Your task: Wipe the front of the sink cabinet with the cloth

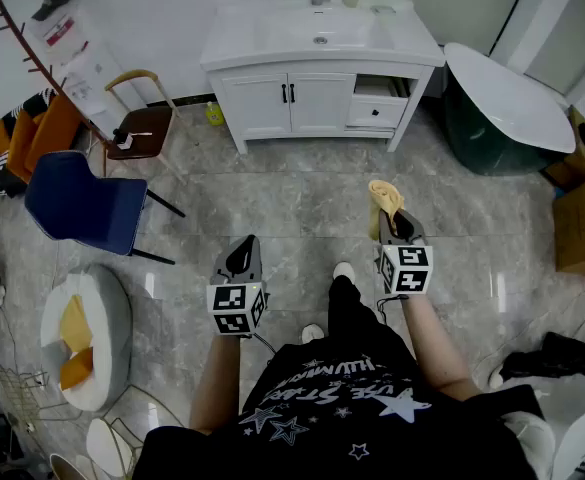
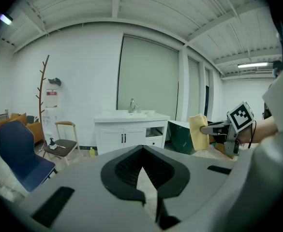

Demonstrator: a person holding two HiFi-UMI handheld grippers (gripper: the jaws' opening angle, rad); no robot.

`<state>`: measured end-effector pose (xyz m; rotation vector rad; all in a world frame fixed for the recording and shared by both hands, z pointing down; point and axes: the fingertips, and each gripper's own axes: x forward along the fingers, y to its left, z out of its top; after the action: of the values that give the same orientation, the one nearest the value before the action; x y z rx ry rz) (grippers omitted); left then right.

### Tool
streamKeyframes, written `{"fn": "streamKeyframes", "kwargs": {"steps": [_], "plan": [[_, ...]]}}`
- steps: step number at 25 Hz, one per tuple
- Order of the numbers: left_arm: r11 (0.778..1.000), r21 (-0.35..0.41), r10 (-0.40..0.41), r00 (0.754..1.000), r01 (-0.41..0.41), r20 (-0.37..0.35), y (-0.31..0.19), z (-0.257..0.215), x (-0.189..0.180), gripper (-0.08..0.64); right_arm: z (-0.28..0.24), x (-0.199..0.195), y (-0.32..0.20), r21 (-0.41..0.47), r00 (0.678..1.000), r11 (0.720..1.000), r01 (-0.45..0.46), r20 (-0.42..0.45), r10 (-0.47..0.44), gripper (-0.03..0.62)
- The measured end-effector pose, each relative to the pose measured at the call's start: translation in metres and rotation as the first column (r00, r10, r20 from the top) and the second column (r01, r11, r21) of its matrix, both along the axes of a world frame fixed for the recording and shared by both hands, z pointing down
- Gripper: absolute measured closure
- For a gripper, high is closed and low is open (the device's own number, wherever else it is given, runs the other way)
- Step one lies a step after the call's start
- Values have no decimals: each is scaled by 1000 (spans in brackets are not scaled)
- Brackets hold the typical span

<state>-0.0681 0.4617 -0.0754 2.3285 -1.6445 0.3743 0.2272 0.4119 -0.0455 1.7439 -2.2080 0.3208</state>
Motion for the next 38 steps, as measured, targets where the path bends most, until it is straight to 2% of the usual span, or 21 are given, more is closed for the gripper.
{"fn": "streamKeyframes", "kwargs": {"steps": [9,20,25,31,35,38], "plan": [[1000,-16,12,1000,-12,1,-41,-2,15,545,-2,4,-45,-4,999,1000,20,32,-20,534],[995,-72,-59,997,62,48,-135,12,44,545,33,39,-153,-48,995,998,42,94,-37,532],[992,-56,-109,993,111,51,-176,9,49,545,45,49,-201,-58,992,997,55,119,-48,532],[987,-53,-149,988,152,46,-188,11,29,545,54,24,-233,-73,988,992,101,124,-92,532],[981,-83,-171,984,174,41,-194,22,-4,545,60,-5,-247,-98,989,988,116,107,-105,532],[981,-103,-163,986,164,21,-210,33,-33,545,65,-28,-258,-115,993,989,93,85,-83,532]]}}
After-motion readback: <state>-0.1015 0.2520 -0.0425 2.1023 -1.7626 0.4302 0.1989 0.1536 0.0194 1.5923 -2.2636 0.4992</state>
